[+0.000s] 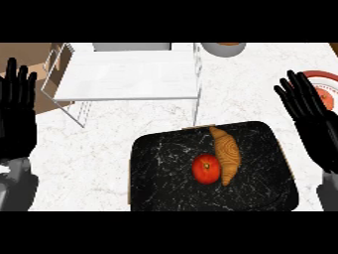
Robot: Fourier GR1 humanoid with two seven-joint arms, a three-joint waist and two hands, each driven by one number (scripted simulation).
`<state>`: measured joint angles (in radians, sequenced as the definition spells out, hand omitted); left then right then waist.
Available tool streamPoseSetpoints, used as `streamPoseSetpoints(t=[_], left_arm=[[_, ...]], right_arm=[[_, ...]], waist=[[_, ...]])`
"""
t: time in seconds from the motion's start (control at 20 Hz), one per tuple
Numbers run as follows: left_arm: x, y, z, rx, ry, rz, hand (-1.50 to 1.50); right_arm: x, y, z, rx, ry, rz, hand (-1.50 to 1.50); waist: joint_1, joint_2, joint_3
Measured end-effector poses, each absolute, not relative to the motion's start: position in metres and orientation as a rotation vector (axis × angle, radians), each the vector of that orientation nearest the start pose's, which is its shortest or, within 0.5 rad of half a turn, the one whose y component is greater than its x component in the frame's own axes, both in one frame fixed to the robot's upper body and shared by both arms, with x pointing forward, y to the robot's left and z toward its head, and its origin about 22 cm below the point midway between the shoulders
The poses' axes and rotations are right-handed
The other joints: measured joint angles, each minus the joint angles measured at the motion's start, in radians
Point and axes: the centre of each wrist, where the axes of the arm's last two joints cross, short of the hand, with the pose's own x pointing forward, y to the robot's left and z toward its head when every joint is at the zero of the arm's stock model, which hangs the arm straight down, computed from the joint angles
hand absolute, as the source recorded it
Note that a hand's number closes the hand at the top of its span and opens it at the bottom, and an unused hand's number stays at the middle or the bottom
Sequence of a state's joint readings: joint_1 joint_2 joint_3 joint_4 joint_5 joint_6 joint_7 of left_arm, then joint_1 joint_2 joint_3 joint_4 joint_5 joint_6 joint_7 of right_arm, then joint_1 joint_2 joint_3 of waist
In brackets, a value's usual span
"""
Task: Pick the tomato from the tray and place it in the tiered shelf
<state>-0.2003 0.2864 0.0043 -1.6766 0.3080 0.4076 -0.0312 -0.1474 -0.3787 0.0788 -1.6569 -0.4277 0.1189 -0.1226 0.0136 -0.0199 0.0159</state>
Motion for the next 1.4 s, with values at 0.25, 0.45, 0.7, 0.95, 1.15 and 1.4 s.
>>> streamPoseSetpoints(t=[0.25,0.45,0.7,0.95,1.15,1.4], left_arm=[[0.266,0.285,0.054,0.211,-1.595,0.223,0.0],[0.246,0.293,0.012,0.2,-1.346,0.177,0.0],[0.241,0.297,-0.011,0.14,-1.209,0.106,0.0],[0.245,0.298,-0.013,0.114,-1.202,0.074,0.0],[0.247,0.298,-0.013,0.107,-1.194,0.057,0.0],[0.249,0.298,-0.013,0.097,-1.202,0.047,0.0]], right_arm=[[0.261,-0.302,0.094,0.018,-1.891,0.178,1.5],[0.244,-0.346,0.083,-0.369,-1.684,0.207,1.5],[0.208,-0.344,0.061,-0.489,-1.54,0.131,-1.5],[0.178,-0.327,0.078,-0.422,-1.529,0.245,-1.5],[0.164,-0.314,0.107,-0.351,-1.494,0.362,-1.5],[0.154,-0.287,0.145,-0.323,-1.413,0.494,-1.5]], waist=[[-0.035,0.013,-0.013],[-0.072,0.029,-0.024],[-0.052,0.02,-0.016],[-0.038,0.014,-0.013],[-0.032,0.012,-0.012],[-0.021,0.013,-0.012]])
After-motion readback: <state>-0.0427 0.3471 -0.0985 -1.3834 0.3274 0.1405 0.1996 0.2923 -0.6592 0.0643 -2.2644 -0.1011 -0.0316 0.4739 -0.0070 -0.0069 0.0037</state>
